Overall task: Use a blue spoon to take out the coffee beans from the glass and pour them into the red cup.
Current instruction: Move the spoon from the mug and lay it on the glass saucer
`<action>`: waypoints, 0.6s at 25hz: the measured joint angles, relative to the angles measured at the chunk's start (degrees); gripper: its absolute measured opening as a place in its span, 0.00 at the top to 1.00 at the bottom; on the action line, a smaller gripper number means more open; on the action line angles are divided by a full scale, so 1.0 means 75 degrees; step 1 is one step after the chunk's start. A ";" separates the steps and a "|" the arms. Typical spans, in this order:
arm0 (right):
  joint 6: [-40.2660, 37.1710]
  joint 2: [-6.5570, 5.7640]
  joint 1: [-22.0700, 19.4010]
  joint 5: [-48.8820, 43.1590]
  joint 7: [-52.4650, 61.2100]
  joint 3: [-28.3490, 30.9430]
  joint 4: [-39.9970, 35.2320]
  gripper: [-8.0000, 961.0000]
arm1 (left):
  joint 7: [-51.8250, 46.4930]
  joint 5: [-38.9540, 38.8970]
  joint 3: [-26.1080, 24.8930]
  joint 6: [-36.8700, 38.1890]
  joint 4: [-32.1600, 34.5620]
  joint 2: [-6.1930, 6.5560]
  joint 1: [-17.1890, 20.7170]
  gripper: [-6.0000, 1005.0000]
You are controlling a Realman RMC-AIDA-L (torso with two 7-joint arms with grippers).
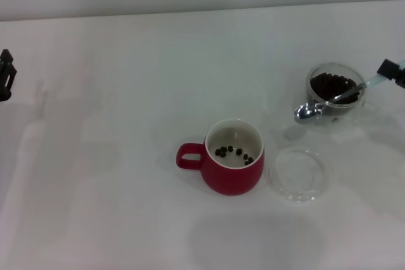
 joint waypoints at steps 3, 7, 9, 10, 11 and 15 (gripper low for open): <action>-0.0041 0.0030 -0.0119 -0.0029 -0.0150 -0.0030 0.0003 0.84 | 0.0000 0.0011 0.0013 0.0000 -0.0020 -0.0003 -0.0029 0.44; -0.0049 0.0047 -0.0249 -0.0147 -0.0221 -0.0043 -0.0027 0.84 | 0.0000 0.0023 0.0019 -0.0001 -0.0031 -0.0005 -0.0034 0.44; -0.0055 0.0047 -0.0281 -0.0233 -0.0273 -0.0043 -0.0043 0.84 | 0.0000 0.0025 0.0037 -0.0001 -0.0030 -0.0007 -0.0016 0.44; -0.0058 0.0048 -0.0285 -0.0287 -0.0323 -0.0043 -0.0051 0.84 | 0.0000 0.0027 0.0047 -0.0001 -0.0025 -0.0011 -0.0004 0.44; -0.0061 0.0047 -0.0286 -0.0347 -0.0366 -0.0043 -0.0057 0.84 | 0.0000 0.0028 0.0048 0.0008 -0.0021 -0.0014 0.0004 0.44; -0.0082 0.0068 -0.0221 -0.0578 -0.0498 -0.0049 -0.0066 0.84 | 0.0000 0.0028 0.0019 0.0095 -0.0015 -0.0017 0.0012 0.44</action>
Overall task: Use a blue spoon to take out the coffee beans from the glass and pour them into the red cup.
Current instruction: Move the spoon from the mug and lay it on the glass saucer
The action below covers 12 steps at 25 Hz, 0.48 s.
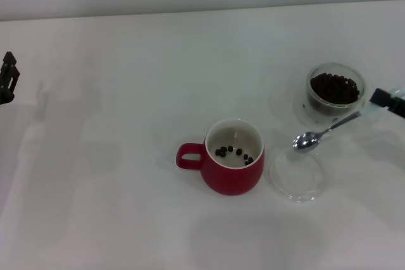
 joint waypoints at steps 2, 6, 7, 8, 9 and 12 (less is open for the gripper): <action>-0.0015 0.0039 0.0031 -0.0151 -0.0141 -0.0003 -0.0007 0.84 | 0.0000 0.0000 0.0007 0.0007 0.0003 0.0000 0.0005 0.44; -0.0084 0.0110 0.0083 -0.0396 -0.0470 -0.0008 -0.0013 0.84 | 0.0000 0.0000 0.0038 0.0011 0.0001 0.0000 0.0008 0.44; -0.0138 0.0115 0.0097 -0.0463 -0.0510 -0.0012 -0.0012 0.84 | 0.0000 0.0000 0.0041 0.0013 0.0001 0.0000 0.0008 0.44; -0.0209 0.0113 0.0102 -0.0520 -0.0537 -0.0014 -0.0013 0.84 | 0.0000 0.0000 0.0041 0.0017 0.0000 0.0000 0.0008 0.44; -0.0337 0.0101 0.0110 -0.0607 -0.0569 -0.0015 -0.0013 0.84 | 0.0000 0.0000 0.0041 0.0019 -0.0002 0.0000 0.0010 0.44; -0.0633 0.0059 0.0097 -0.0734 -0.0645 -0.0011 -0.0013 0.84 | 0.0000 0.0000 0.0041 0.0029 -0.0004 0.0000 0.0012 0.44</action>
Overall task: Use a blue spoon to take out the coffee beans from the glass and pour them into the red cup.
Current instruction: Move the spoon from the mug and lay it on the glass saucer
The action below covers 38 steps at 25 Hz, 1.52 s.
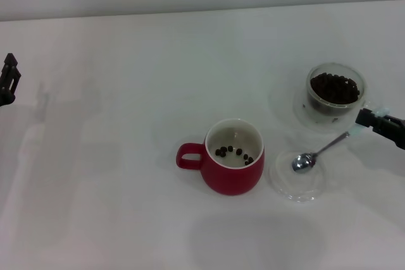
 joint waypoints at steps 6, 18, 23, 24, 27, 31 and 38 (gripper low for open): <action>-0.0138 -0.0047 -0.0061 -0.0178 -0.0165 0.0017 0.0004 0.84 | 0.0000 0.0000 -0.0001 0.0211 -0.0008 0.0000 -0.0025 0.44; -0.0173 0.0018 0.0024 -0.0510 -0.0076 0.0008 0.0089 0.84 | 0.0000 0.0020 0.0011 0.0368 -0.0023 0.0000 -0.0124 0.44; -0.0232 0.0038 0.0091 -0.0527 -0.0071 -0.0006 0.0101 0.84 | 0.0000 0.0024 0.0004 0.0368 -0.0031 -0.0009 -0.0122 0.44; -0.0289 0.0042 0.0103 -0.0551 -0.0070 -0.0006 0.0102 0.84 | 0.0000 0.0024 0.0004 0.0368 -0.0032 -0.0009 -0.0121 0.44; -0.0495 0.0054 0.0164 -0.0696 -0.0067 -0.0012 0.0112 0.84 | 0.0000 0.0024 0.0000 0.0367 -0.0034 -0.0011 -0.0115 0.44; -0.0625 0.0071 0.0236 -0.0847 -0.0066 -0.0041 0.0122 0.84 | 0.0000 0.0024 -0.0007 0.0360 -0.0034 -0.0012 -0.0109 0.44; -0.0951 0.0072 0.0262 -0.0892 -0.0068 -0.0021 0.0192 0.83 | 0.0000 0.0023 -0.0004 0.0320 -0.0034 -0.0012 -0.0109 0.44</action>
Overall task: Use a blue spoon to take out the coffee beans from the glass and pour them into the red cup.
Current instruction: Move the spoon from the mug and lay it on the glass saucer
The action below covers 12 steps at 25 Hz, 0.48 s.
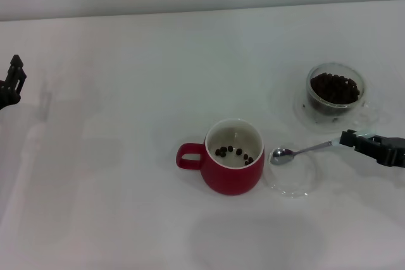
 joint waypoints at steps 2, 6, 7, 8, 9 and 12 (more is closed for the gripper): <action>-0.0097 0.0015 0.0013 -0.0001 0.0000 -0.0001 0.0000 0.81 | 0.0000 0.0000 -0.0009 -0.0002 0.0000 0.0000 -0.0004 0.44; -0.0274 0.0032 0.0052 -0.0001 0.0000 0.0034 0.0000 0.77 | 0.0000 -0.0008 -0.0025 -0.0005 0.0000 0.0005 -0.0028 0.44; -0.0317 0.0033 0.0065 -0.0001 0.0000 0.0039 0.0000 0.77 | 0.0000 -0.0018 -0.0031 -0.0006 0.0000 0.0008 -0.0047 0.44; -0.0361 0.0033 0.0080 -0.0001 0.0000 0.0042 0.0000 0.77 | 0.0000 -0.0030 -0.0038 -0.0004 0.0001 0.0012 -0.0065 0.44; -0.0418 0.0032 0.0099 -0.0001 0.0000 0.0043 -0.0001 0.77 | 0.0000 -0.0039 -0.0041 0.0006 0.0001 0.0016 -0.0085 0.44; -0.0510 -0.0017 0.0122 0.0004 0.0000 0.0044 -0.0020 0.77 | 0.0000 -0.0047 -0.0044 0.0029 0.0001 0.0026 -0.0131 0.44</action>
